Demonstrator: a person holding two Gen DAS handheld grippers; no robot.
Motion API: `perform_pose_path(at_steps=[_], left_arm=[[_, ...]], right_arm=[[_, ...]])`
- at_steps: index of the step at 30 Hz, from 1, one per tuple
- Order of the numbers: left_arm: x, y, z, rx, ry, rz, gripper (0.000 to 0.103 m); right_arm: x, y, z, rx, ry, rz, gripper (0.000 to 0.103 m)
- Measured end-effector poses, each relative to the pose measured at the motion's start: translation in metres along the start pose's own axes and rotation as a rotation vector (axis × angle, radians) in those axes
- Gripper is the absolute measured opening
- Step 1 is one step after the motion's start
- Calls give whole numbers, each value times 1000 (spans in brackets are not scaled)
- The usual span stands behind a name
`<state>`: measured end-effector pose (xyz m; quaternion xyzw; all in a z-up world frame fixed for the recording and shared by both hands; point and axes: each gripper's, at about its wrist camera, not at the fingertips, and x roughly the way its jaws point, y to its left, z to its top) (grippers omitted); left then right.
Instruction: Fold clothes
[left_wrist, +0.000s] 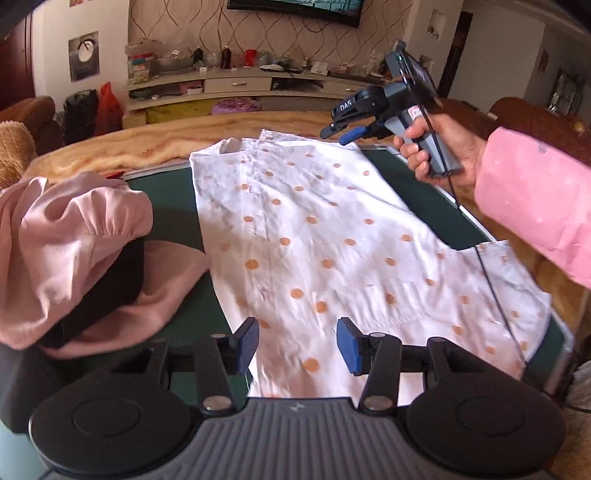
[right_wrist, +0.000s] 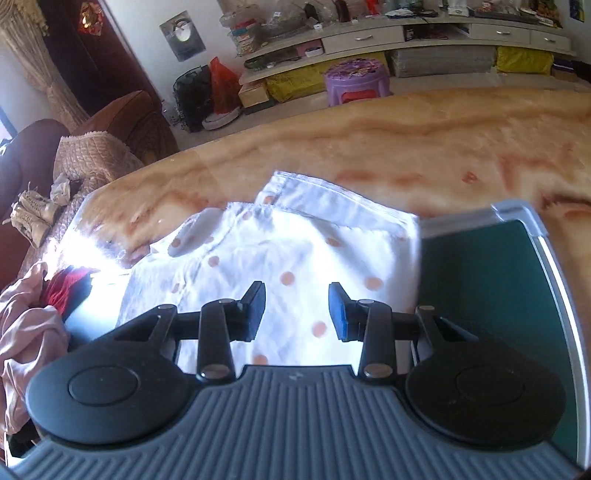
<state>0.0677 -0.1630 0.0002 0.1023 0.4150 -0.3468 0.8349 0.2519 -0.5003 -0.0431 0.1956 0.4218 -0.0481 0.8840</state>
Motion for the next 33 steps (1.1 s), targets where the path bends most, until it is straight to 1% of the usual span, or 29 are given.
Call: perform_pose_path(at_steps=[3,4,6,8,10,11,12,14,15,19,20,21,22,23,24,25,26,28,30,31,32,33], left_arm=[[37,-2,5,-31,8,40,52],[46,-3,4,-33,13,47,53],[59,-2,2,-37,24,52,53],[66,2,-2,-37,36,77,53],[70,6,-5,-43,46,89,53],[70,6,-7,-42,45,87,53],[69,6,-9,-36,41,90,53],[69,3,-12,-22,38,95,53],[68,2,-13,-18,35,96,53],[65,4,-16,-42,28,87,53],[64,5,-16,-50,30,81,53],[63,7,-16,-57,31,75,53],[61,8,-16,-61,33,70,53],[60,9,-16,-59,34,68,53],[59,9,-17,-54,35,67,53],[58,9,-18,-50,36,66,53],[57,9,-19,-48,35,65,53],[55,9,-21,-42,33,62,53],[53,9,-22,-36,32,61,52],[51,9,-23,-30,32,60,51],[50,8,-24,-24,32,63,51],[50,7,-25,-18,33,65,51]], right_arm=[[32,31,19,-54,7,-12,44],[43,40,24,-58,12,-3,44],[62,57,29,-66,37,42,44],[81,75,34,-75,64,90,44],[97,86,37,-18,113,151,44],[105,91,38,9,133,154,44],[112,95,39,24,147,136,44],[127,100,41,58,181,74,44],[133,101,42,82,183,80,44],[158,98,47,236,227,270,44],[155,95,50,286,169,332,44],[143,88,52,330,42,402,44],[125,80,51,345,-133,432,44],[109,77,49,320,-252,391,47],[107,76,52,279,-231,338,51],[110,75,57,235,-158,291,53],[111,76,58,177,-113,226,53],[111,79,55,45,-50,78,53],[115,82,51,-44,-5,-25,53],[117,83,49,-85,16,-71,49],[120,87,47,-103,31,-89,41],[123,91,45,-109,44,-93,38]])
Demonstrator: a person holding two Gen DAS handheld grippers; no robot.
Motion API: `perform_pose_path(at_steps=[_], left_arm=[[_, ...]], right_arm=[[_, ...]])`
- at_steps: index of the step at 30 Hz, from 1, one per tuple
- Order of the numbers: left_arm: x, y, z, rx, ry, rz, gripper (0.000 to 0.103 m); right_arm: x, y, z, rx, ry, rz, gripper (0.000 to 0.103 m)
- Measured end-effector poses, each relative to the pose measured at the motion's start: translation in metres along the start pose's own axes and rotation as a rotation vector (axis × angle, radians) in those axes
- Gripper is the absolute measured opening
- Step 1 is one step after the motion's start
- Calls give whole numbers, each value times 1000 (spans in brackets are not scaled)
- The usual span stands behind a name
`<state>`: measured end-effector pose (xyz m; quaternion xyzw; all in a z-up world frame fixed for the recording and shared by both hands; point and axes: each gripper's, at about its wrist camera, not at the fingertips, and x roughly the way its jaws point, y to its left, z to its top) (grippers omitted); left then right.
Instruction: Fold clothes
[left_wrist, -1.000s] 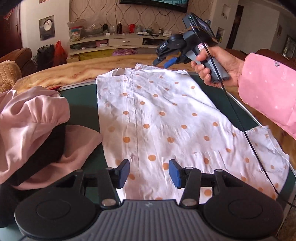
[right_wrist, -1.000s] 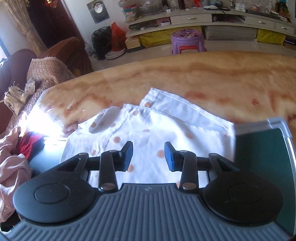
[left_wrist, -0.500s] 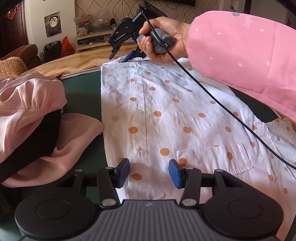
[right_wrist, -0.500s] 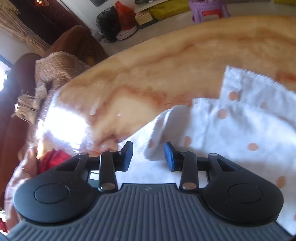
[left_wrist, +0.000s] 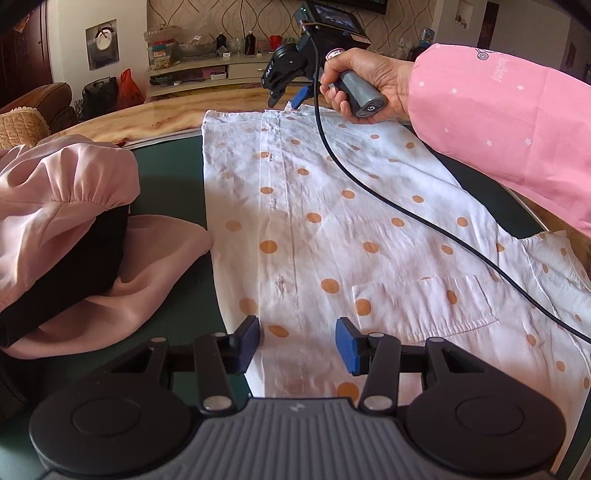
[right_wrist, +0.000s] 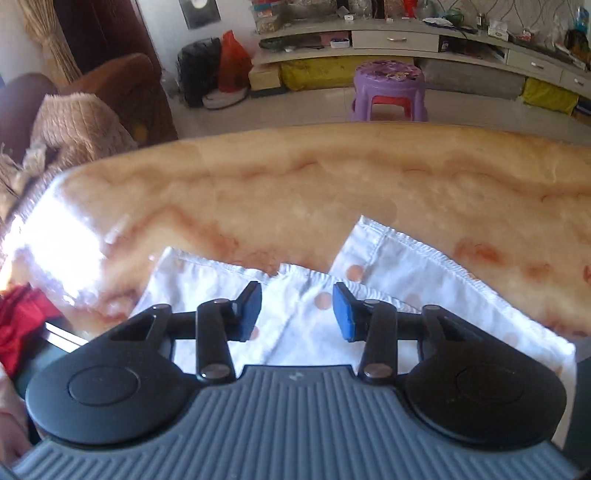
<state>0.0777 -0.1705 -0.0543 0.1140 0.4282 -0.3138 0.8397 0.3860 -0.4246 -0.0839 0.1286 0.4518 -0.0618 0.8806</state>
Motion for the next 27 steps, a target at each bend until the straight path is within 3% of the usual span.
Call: perform_pose_path(at_steps=[7,9,10,11,12,18,25,27], left_arm=[[-3,-1,-5,4,6,-6,47],[-4,-2,-6,8,1,6,40],[-4,-3,-7,10,-2,15,38],[-5,-3,-7,11,-4,21,31],[-5,-2,-7,11,-7,26,22],[-10,-1,-9,15,-24,27,10],[-16,-3,-11,18,-32,13,9],[-18,-2,-11,14,-40,12,4]], right_arm=[[19,34,-4,-80,32,-87,35],[24,43,-3,-114,32,-114,35],[26,45,-2,-138,30,-120,26],[27,46,-2,-157,32,-126,9],[26,46,-1,-171,35,-134,5],[13,31,2,-117,3,-86,4],[-12,30,15,-126,-48,-47,4],[-13,31,14,-134,-54,-57,4]])
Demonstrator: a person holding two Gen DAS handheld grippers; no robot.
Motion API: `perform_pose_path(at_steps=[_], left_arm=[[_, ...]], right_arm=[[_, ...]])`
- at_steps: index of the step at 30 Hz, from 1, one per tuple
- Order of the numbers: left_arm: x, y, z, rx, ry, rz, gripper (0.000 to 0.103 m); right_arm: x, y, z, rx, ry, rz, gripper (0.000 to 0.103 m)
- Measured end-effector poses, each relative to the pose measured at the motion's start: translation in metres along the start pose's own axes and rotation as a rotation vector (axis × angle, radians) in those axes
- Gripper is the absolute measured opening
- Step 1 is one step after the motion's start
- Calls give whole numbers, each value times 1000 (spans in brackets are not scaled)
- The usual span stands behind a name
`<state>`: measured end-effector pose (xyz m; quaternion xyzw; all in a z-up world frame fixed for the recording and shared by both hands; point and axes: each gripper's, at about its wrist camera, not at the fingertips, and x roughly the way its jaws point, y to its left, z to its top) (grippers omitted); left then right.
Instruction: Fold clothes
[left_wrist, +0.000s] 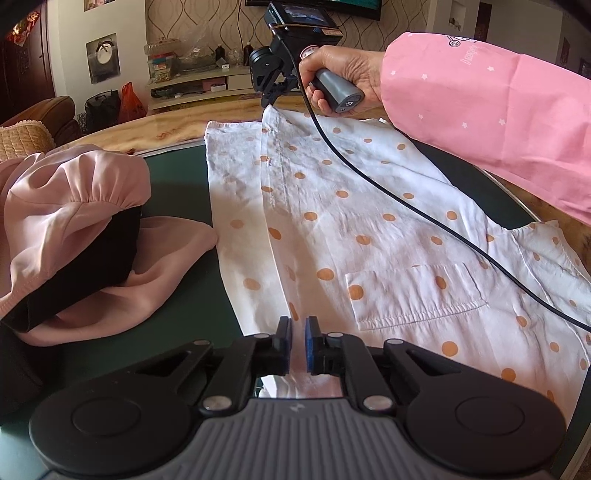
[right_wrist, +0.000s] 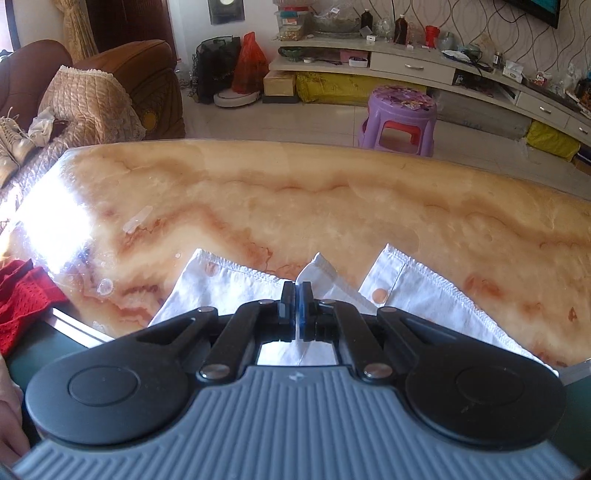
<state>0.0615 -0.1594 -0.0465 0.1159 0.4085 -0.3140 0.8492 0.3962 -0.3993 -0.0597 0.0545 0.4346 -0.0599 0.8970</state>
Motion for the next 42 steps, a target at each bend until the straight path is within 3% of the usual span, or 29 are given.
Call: perform_pose_path(at_steps=[12,21,25,27,31,35,39,42], left_arm=[[-33,7,-3,-86,-54,11,0],[-28,18,-19,-144,11,61,0],[-22,16,-24,-130,36,69,0],[-23,15,-24,-116,37,73,0],[-24,18,-24,-119,46,81,0],[-27,26,-21,-131,35,96,3],[-31,30,-14,-138,11,101,4],[-28,25,-8,-125,1,102,5]], right_arm=[[-25,24,18,129,-108,249,3],[17,55,6,110,-21,229,5],[26,65,-9,71,13,182,30],[16,61,-14,75,7,195,37],[-36,24,-17,87,-51,231,40],[-85,-58,-26,93,-68,204,40],[-104,-148,-49,131,-17,94,40],[-98,-181,-69,144,43,58,40]])
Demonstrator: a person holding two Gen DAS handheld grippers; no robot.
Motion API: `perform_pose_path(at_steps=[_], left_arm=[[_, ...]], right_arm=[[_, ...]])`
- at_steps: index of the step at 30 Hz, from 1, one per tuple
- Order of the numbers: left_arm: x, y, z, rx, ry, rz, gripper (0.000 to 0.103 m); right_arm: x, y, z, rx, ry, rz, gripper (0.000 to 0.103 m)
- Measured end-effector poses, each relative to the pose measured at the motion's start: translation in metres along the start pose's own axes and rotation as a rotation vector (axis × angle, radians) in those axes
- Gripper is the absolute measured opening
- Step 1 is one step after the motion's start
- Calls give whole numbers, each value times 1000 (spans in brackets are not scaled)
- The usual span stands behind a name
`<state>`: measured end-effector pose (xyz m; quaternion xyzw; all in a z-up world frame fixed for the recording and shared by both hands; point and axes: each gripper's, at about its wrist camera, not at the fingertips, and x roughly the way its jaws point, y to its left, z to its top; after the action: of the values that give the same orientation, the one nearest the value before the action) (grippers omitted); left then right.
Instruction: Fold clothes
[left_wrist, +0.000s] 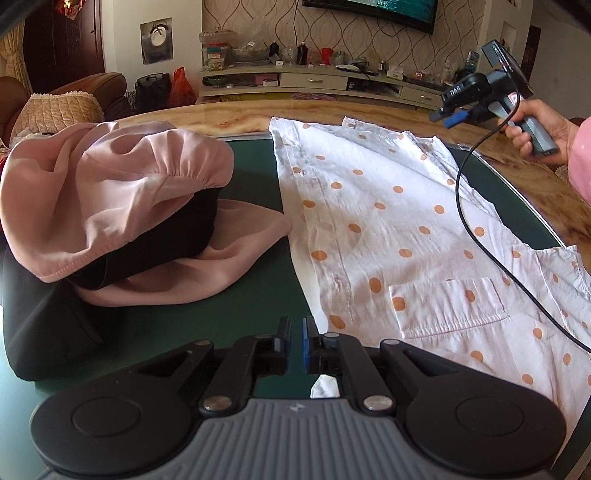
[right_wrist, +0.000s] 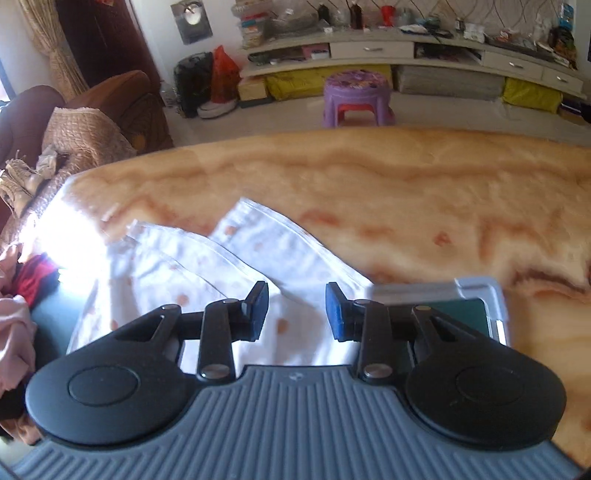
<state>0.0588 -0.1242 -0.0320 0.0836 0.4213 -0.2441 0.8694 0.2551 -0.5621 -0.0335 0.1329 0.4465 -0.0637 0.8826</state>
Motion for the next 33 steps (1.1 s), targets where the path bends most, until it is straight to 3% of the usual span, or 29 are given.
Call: perform_pose_path(at_steps=[4,13,17,21,26,28,31,33], left_arm=[[9,-9,2,-2,7,-8,5],[16,-5,1,-24,25,24,6],[15,-2,0,-31,24,34,8],[16,0,-1,-35,26,37,8],[19,1,-1,-38,27,32,8],[20,1,-2,-40,28,31,8],[21,2,-3,-48,31,33,8],[22,2,-4,-53,33,35,9]], right_arm=[[17,9,-17,-50,42,-42,39],[43,34,-17,-91,92,-103,38],[51,36,-19,-91,117,-116,13],[51,37,-20,-110,113,-136,1],[39,30,-18,-90,71,-141,2],[34,28,-16,-70,68,-88,3],[26,28,-13,-44,64,2,34],[25,35,-14,-62,57,19,40]])
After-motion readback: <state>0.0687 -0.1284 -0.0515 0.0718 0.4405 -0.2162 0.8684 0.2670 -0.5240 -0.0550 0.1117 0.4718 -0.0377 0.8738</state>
